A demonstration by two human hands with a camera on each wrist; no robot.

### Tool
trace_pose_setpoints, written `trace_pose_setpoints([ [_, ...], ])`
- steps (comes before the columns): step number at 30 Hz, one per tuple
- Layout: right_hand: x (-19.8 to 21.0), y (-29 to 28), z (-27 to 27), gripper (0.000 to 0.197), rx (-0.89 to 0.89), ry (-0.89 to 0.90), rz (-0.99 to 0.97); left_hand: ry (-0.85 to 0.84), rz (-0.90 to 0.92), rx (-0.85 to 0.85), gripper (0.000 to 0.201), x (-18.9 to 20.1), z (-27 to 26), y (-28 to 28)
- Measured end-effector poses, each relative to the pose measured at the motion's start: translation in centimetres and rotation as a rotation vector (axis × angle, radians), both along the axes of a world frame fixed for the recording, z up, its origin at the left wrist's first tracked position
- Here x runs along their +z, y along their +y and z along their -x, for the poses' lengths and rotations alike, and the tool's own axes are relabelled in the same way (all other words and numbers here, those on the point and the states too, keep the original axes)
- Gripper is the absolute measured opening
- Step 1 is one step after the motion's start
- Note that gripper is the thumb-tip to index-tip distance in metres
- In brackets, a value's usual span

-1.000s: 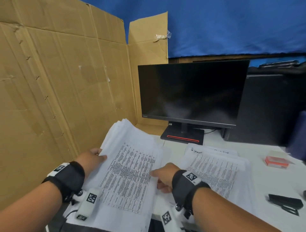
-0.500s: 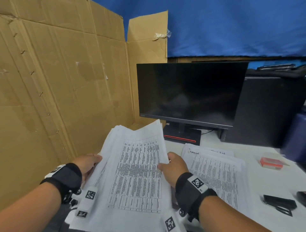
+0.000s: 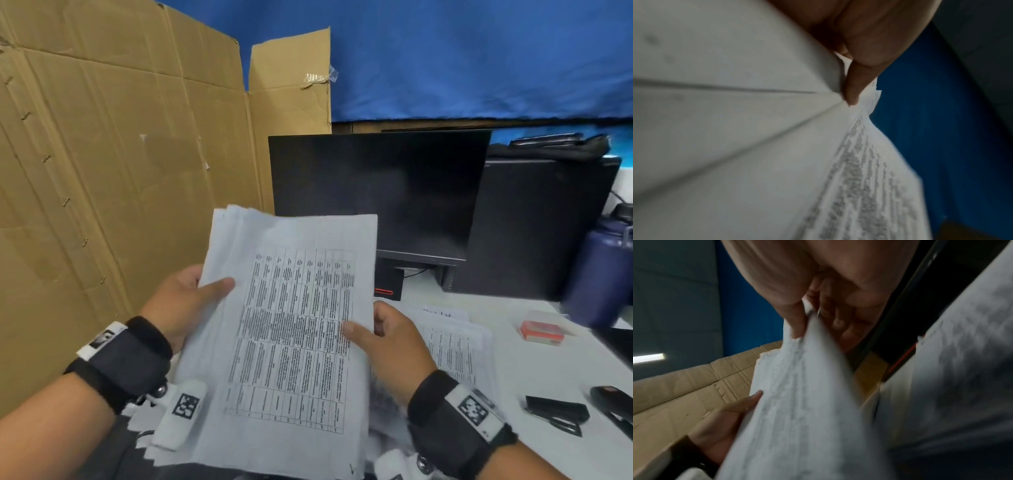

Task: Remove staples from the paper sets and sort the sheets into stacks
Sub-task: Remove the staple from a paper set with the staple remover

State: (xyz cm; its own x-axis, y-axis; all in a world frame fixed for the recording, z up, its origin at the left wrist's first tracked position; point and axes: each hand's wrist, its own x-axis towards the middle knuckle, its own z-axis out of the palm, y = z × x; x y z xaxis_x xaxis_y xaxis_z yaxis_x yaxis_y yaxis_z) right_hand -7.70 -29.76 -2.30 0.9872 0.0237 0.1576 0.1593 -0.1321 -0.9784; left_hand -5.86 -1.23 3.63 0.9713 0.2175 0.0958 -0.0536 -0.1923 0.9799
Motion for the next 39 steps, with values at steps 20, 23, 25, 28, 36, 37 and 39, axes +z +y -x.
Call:
trace_pose_setpoints([
  [20,-6.2,-23.5,3.7,0.024,-0.314,0.260,1.468,0.236,0.475,-0.198,0.024,-6.8,3.5,-15.0],
  [23,-7.0,-24.0,4.7,0.020,-0.301,0.267,1.470,0.242,0.386,-0.148,0.024,-9.1,3.0,-17.2],
  [25,-6.7,-24.0,4.9,0.023,-0.272,0.265,1.399,0.206,0.327,-0.143,0.028,-9.8,3.0,-17.8],
  [28,-4.5,-23.1,5.2,0.013,-0.332,0.162,1.111,0.200,0.313,-0.160,0.031,-10.1,2.9,-17.9],
  [36,1.1,-13.1,3.9,0.065,-0.107,-0.131,0.502,0.243,0.475,-0.432,0.047,-9.8,3.6,-18.8],
  [37,1.4,-12.5,3.4,0.081,-0.090,-0.110,0.506,0.241,0.458,-0.483,0.052,-9.6,3.9,-18.9],
  [39,1.7,-11.5,2.6,0.077,-0.095,-0.080,0.523,0.229,0.380,-0.553,0.056,-9.2,4.2,-18.7],
])
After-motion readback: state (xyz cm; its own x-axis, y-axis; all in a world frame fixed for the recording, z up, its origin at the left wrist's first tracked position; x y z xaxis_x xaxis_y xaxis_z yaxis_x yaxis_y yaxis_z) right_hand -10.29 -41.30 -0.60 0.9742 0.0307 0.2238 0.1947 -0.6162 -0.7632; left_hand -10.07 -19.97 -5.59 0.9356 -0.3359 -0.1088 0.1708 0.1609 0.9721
